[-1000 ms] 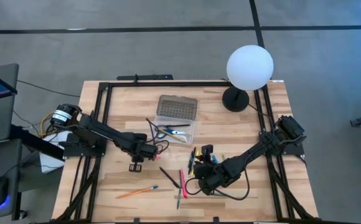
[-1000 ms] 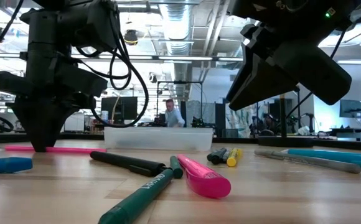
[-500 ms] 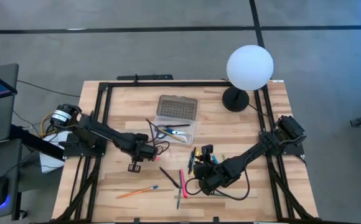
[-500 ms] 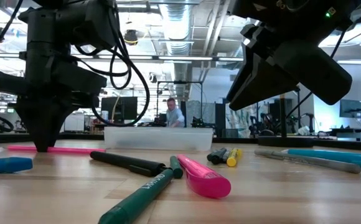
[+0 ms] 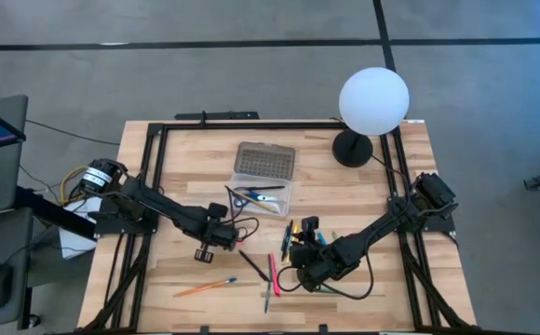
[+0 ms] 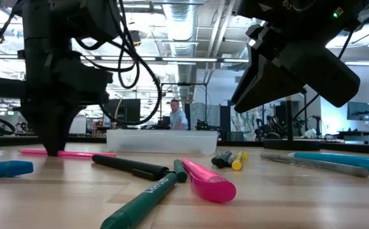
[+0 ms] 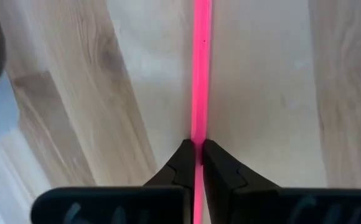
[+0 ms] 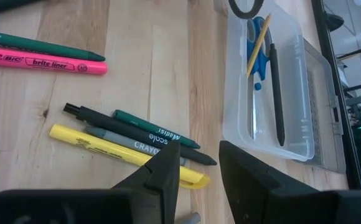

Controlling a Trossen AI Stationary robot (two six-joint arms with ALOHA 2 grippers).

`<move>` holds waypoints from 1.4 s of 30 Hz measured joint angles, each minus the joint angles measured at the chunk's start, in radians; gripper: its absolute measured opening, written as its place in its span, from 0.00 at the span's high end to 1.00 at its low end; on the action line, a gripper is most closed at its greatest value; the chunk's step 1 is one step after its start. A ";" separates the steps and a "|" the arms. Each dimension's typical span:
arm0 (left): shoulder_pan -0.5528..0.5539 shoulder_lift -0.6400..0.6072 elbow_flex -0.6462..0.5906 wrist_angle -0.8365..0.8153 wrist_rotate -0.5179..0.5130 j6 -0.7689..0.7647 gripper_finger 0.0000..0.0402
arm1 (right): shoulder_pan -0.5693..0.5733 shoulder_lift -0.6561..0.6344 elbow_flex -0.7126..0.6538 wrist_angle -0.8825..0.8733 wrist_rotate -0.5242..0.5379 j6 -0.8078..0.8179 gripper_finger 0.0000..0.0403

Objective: Pick & place school supplies into a supply box
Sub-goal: Put the pink pencil into the gray supply box

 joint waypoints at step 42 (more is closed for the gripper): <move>-0.002 -0.008 -0.080 0.312 -0.042 -0.045 0.68 | 0.000 0.000 0.000 -0.022 0.000 0.027 0.73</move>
